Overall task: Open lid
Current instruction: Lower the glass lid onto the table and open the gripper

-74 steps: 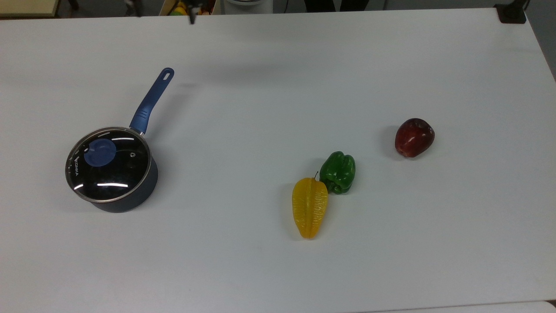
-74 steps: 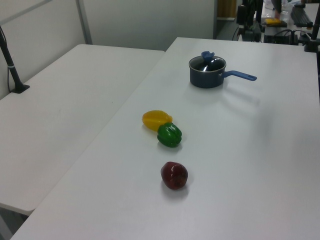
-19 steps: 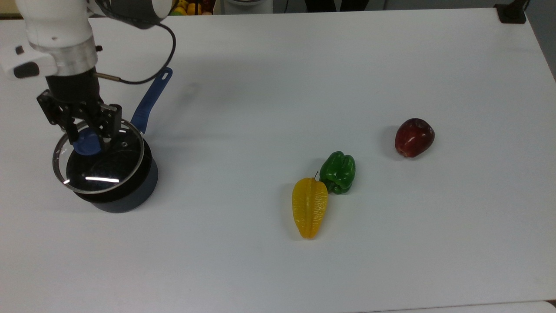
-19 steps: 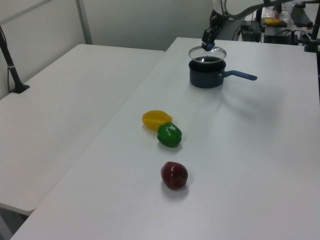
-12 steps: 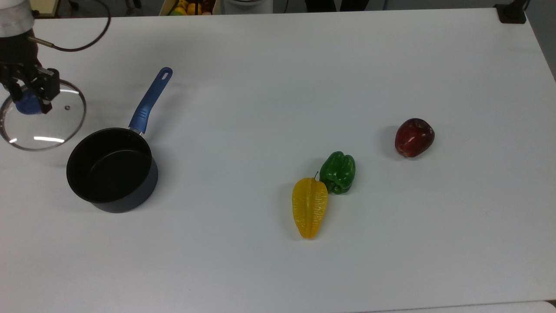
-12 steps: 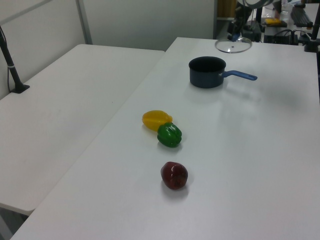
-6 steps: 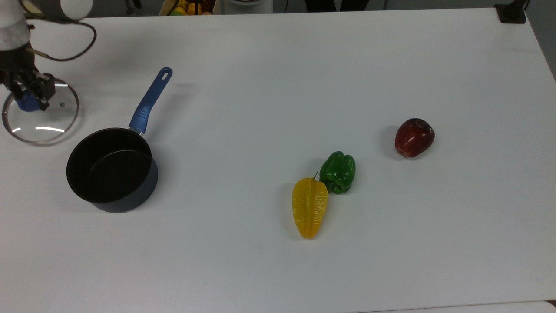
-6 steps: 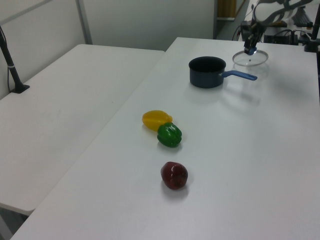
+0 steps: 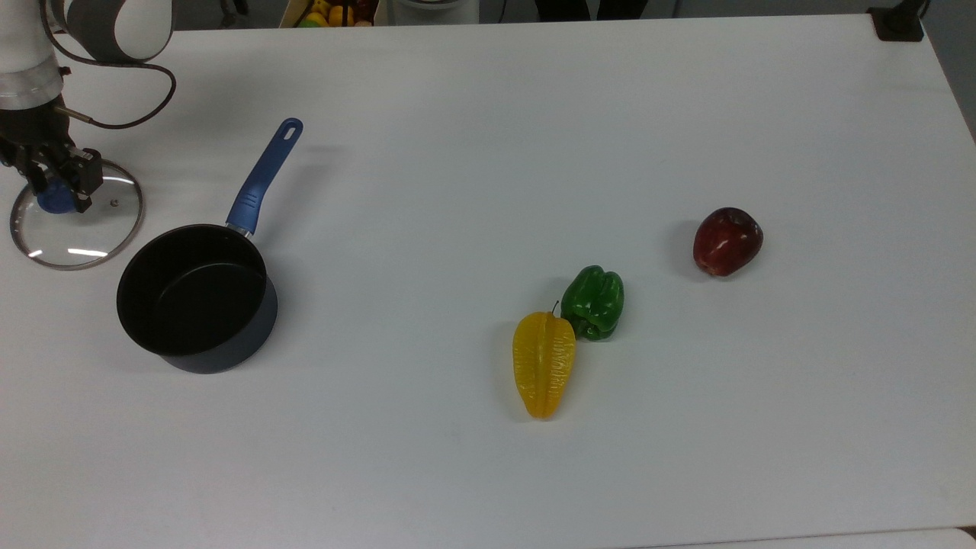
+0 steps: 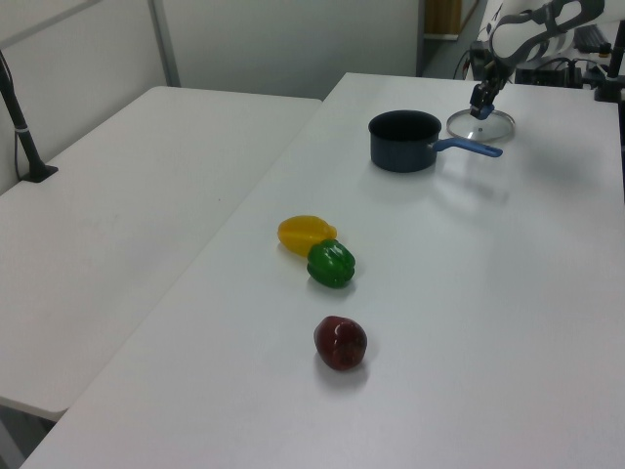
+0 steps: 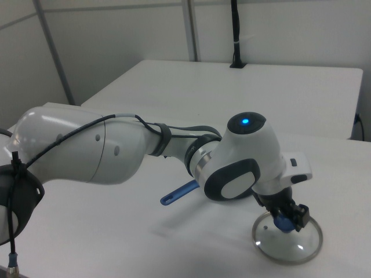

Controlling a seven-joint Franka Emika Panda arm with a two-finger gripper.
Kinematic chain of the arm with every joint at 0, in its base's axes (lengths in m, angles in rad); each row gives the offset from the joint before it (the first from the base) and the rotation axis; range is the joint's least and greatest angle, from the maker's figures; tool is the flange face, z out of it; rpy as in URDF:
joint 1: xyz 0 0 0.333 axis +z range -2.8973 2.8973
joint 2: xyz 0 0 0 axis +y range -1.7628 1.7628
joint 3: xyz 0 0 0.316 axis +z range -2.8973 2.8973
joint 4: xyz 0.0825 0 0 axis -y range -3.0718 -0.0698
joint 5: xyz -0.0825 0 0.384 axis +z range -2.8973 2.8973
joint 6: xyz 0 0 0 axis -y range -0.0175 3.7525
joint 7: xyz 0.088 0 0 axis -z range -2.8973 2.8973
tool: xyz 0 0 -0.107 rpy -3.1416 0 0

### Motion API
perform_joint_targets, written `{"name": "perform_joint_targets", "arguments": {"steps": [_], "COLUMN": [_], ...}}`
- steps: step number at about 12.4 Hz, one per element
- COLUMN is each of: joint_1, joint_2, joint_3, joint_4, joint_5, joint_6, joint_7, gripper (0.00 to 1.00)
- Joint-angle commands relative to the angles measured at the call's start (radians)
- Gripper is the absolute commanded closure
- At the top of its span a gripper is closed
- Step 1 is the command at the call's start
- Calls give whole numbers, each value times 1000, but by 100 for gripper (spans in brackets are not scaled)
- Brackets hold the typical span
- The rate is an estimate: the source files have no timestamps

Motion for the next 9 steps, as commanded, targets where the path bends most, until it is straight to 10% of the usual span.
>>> {"name": "perform_joint_targets", "arguments": {"steps": [1,9], "joint_1": [7,117], "joint_2": [9,-161], "joint_3": [-2,-4], "joint_4": [-8,26], "joint_5": [23,2], "joint_6": [24,-143], "joint_7": [-30,69], "gripper": [0,0]}}
